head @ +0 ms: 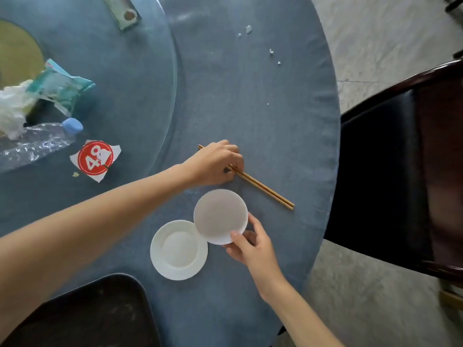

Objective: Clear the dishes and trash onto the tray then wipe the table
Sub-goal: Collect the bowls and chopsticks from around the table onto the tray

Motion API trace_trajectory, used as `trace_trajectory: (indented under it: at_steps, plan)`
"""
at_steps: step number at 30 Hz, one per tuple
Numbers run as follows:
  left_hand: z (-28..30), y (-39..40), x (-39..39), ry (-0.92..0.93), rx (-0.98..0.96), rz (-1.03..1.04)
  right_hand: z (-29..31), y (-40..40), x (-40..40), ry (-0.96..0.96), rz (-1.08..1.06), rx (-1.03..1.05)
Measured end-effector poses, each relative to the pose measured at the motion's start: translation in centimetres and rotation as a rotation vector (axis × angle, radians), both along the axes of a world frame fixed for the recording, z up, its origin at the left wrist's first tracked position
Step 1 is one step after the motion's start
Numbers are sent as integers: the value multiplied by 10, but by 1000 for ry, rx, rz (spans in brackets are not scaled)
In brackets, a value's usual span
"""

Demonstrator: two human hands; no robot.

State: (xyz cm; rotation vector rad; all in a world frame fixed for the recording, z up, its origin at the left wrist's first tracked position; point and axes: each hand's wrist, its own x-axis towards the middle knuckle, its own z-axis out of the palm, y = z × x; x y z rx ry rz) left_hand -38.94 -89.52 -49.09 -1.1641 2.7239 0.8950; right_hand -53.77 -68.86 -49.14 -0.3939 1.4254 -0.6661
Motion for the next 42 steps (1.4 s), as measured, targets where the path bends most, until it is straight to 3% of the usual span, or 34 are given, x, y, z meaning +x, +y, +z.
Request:
trace_trajectory:
  at_steps: [8, 19, 26, 33, 35, 38, 42]
  plan:
    - [3, -4, -3, -213, -89, -125, -1, 0, -2, -4, 7, -22]
    - [11, 8, 23, -178, -142, 12, 8, 4, -9, -7, -23, -34]
    - [10, 8, 58, -120, -84, 223, 11, 13, -18, 5, -52, -42]
    - [10, 3, 64, -147, -198, 193, 13, 15, -21, -1, -66, -34]
    - [10, 1, 60, -141, -219, 276, 14, 15, -22, 2, -81, -37]
    - [7, 12, 41, -125, -168, 572, 16, 16, -25, 13, -98, -39]
    - [1, 43, 0, -60, 97, 1084, 22, 18, -31, 12, -97, -51]
